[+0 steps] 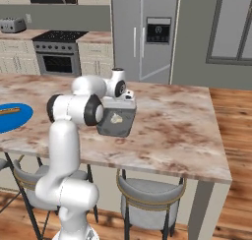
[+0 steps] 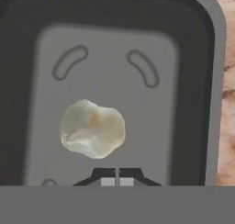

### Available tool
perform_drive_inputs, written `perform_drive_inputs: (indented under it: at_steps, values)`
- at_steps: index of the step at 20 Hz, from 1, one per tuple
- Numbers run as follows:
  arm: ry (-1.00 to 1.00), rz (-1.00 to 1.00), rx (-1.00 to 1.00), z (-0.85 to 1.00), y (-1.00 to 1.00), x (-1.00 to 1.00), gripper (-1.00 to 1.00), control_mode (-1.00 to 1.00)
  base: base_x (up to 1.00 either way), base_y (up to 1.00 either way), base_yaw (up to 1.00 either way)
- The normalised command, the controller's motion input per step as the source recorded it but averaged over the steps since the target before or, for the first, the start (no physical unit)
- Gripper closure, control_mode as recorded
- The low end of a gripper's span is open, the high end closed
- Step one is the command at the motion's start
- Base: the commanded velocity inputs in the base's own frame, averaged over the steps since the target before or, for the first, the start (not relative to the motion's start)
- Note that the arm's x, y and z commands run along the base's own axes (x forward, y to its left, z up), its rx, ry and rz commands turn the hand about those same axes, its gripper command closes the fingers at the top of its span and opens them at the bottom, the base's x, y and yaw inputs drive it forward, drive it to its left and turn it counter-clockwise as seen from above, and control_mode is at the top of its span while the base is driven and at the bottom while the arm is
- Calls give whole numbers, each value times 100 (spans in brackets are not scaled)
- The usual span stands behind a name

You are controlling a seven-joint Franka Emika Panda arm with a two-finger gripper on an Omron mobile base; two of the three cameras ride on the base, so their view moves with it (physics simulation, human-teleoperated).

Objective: Place one cooked food and one vegetable from the large plate to each tupperware container.

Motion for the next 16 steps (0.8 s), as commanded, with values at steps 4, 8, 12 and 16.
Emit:
perform_drive_inputs:
  at_steps: [4, 8, 12, 16]
  values:
    - [0, 0, 0, -7, -18, 0, 100, -100, 0, 0, 0]
    - [0, 0, 0, 0, 0, 0, -100, -100, 0, 0, 0]
    - [0, 0, 0, 0, 11, -6, -100, -100, 0, 0, 0]
    - [0, 0, 0, 2, 12, -34, -100, -100, 0, 0, 0]
